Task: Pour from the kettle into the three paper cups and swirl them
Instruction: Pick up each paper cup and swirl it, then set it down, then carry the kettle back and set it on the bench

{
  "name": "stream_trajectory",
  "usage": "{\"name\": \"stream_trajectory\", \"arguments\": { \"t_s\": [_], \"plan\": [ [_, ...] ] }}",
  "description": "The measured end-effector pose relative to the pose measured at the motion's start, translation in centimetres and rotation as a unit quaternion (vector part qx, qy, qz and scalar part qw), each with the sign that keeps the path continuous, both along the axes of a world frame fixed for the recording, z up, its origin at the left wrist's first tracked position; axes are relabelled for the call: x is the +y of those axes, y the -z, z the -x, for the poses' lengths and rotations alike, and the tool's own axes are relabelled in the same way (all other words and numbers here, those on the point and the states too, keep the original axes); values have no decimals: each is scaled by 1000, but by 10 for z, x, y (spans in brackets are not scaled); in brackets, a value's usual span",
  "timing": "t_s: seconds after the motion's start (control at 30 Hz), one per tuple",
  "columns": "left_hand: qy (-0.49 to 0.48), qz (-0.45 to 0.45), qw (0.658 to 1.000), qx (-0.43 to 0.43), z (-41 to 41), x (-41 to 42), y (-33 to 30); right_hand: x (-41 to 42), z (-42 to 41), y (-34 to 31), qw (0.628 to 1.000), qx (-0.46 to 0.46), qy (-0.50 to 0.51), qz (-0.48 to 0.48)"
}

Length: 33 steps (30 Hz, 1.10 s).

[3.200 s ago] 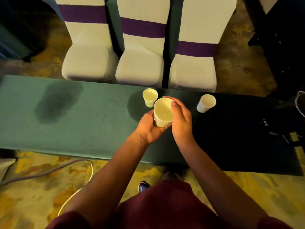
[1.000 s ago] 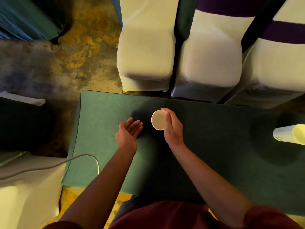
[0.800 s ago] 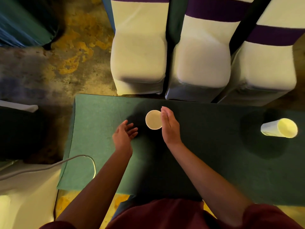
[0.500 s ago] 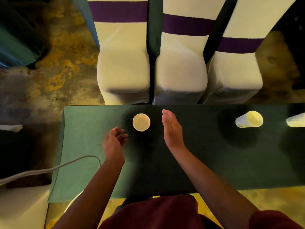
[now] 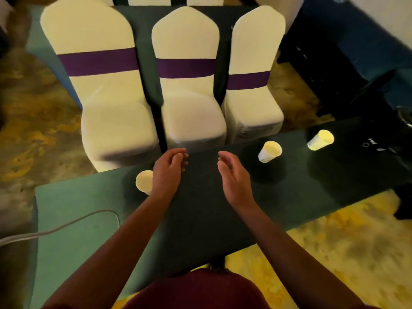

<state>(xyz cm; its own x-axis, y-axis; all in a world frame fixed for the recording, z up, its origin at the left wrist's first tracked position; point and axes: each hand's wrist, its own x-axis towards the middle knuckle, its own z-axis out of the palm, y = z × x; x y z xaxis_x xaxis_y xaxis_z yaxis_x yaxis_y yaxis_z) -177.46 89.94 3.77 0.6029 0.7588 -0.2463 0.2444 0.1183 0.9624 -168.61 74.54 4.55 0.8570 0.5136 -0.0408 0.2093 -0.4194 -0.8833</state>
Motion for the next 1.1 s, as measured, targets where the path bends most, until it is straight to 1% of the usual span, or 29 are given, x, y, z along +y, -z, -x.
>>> {"name": "stream_trajectory", "arguments": {
  "t_s": [0.17,0.27,0.37,0.5,0.73,0.83,0.97,1.1],
  "plan": [
    [109,-137,984,29,-61,-33,-26,-43,-34,-36,999,-22,40,-15],
    [148,-168,975,3,-106,-60,-46,-76,-57,-55,997,-38,67,-17],
    [162,-198,966,-32,-155,-104,-76,-117,-82,-70,994,-65,82,-18],
    [198,-220,953,-64,-201,-169,-97,-174,-107,-84,988,-92,121,-32],
    [247,-232,940,-33,-245,-280,-75,-316,-134,-79,969,-120,213,-25],
    [279,-260,924,-26,-265,-322,-73,-382,-153,-81,955,-139,260,-17],
    [323,-271,906,-35,-302,-371,-81,-458,-177,-97,938,-159,309,-9],
    [355,-260,897,-51,-333,-411,-91,-505,-191,-101,926,-154,345,-18]
  ]
}}
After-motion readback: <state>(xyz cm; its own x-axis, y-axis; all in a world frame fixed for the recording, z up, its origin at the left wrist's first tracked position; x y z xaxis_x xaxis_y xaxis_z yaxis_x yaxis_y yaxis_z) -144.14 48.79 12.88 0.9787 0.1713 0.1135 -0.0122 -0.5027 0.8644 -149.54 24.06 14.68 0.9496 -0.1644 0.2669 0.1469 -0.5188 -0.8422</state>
